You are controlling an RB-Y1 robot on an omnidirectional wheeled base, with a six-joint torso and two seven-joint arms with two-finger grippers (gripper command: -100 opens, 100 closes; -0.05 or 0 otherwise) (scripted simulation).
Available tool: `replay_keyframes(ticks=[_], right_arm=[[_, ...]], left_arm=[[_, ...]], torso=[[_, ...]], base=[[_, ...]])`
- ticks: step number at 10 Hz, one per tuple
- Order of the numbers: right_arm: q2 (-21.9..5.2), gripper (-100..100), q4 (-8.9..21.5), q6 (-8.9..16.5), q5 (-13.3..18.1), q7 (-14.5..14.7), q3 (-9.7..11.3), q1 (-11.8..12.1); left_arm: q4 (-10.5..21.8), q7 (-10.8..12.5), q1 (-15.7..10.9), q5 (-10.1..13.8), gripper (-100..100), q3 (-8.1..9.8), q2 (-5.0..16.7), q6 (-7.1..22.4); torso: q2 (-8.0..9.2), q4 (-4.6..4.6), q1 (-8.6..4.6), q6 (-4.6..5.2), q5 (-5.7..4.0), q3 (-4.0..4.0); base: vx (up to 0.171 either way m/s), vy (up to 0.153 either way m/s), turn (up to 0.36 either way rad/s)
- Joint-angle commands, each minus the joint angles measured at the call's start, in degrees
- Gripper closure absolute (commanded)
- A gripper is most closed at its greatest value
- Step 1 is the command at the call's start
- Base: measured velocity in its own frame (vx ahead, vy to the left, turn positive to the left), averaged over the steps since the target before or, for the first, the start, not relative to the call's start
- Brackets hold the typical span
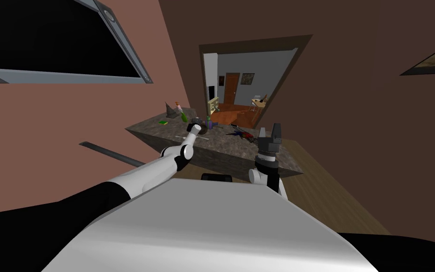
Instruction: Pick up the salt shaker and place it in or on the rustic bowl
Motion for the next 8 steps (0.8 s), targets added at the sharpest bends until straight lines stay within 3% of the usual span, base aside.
replay_keyframes(ticks=[1,3,7,8], right_arm=[[0.0,0,0.0,0.0,0.0,0.0,0.0,0.0],[0.0,0,0.0,0.0,0.0,0.0,0.0,0.0],[0.0,0,0.0,0.0,0.0,0.0,0.0,0.0],[0.0,0,0.0,0.0,0.0,0.0,0.0,0.0]], left_arm=[[2.86,2.43,-0.68,-0.15,100,-1.72,0.93,-1.45],[4.87,1.7,-0.22,-1.06,100,-0.33,-0.16,-0.7],[5.84,2.48,-0.54,-1.07,100,-0.86,0.12,-1.07],[5.73,2.3,-0.51,-1.07,-100,-0.8,0.08,-0.96]], torso=[[0.0,0.0,0.0,0.0,0.0,0.0],[0.03,-0.02,0.0,-0.01,0.02,0.01],[0.1,0.07,-0.04,0.0,-0.01,0.08],[0.12,0.07,-0.05,-0.01,-0.02,0.09]], base=[[0.006,0.007,0.002],[0.01,0.011,-0.007],[0.003,0.005,-0.004],[0.0,0.0,0.0]])
